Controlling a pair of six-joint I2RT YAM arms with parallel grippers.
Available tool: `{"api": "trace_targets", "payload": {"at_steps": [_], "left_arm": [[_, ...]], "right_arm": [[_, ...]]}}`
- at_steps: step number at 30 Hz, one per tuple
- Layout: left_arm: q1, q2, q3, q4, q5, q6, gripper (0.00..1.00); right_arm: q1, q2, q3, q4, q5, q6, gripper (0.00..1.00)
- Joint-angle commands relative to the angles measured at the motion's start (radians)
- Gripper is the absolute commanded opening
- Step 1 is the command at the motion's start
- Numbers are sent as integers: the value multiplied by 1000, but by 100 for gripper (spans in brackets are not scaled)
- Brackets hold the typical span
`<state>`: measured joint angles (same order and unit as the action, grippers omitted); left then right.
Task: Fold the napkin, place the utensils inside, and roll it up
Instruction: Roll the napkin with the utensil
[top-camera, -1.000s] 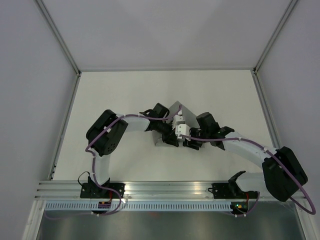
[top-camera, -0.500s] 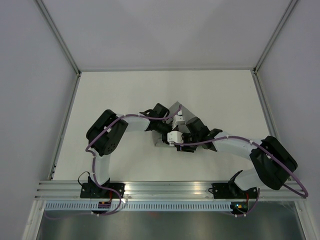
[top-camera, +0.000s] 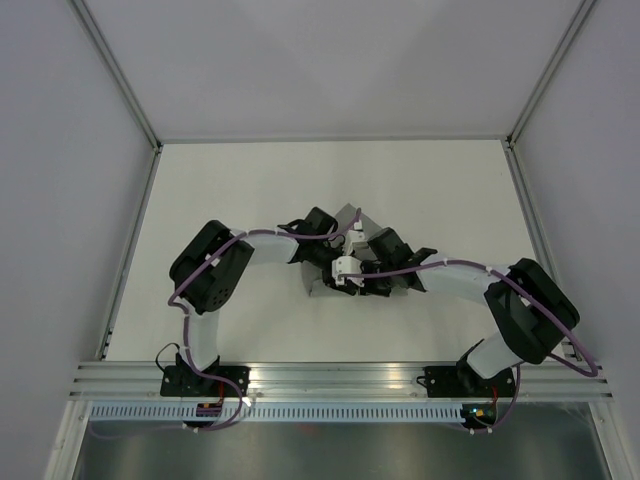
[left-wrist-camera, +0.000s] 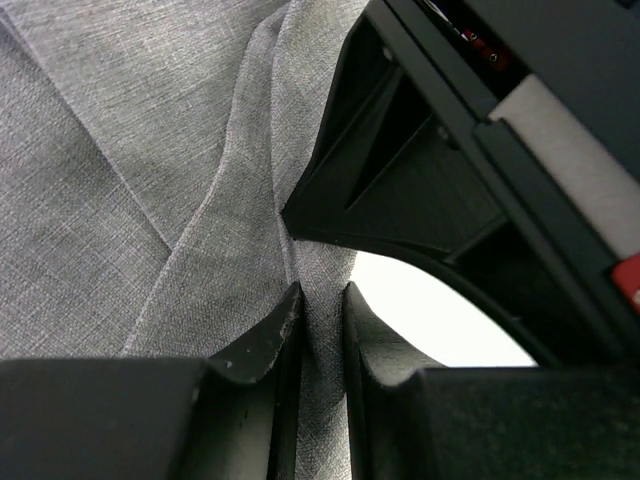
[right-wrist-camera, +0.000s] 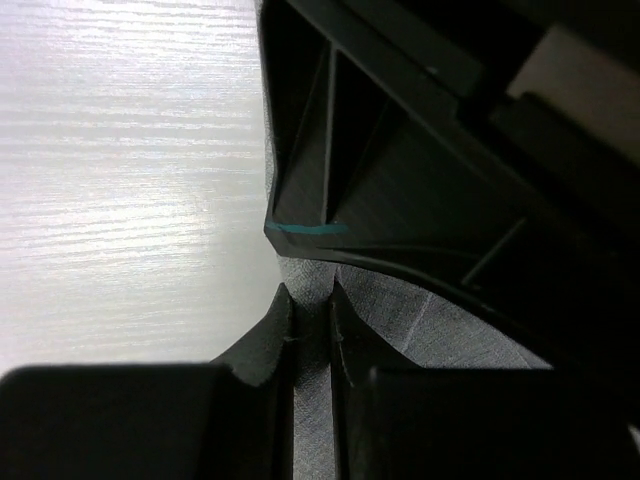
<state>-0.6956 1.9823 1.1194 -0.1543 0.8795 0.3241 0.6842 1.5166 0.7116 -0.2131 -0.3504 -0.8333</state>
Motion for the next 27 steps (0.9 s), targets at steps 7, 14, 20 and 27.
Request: {"api": "trace_targets", "payload": {"at_steps": [7,14,20,27], "left_arm": [[48,-105,-121,186,-109,-215,22],[57,-145,-179,309,-253,-300,27],[57,-168,-207,354,-356,-313,49],[68,-217,-248,412,-467,-343,51]], "right_arm": [[-115,158,192,-333,-234,-66,4],[-140,195,235,-402,-262,-101,2],[-140,194,218,-385,-240,-99,2],[-141,211,221,-387,-236,-102,1]]}}
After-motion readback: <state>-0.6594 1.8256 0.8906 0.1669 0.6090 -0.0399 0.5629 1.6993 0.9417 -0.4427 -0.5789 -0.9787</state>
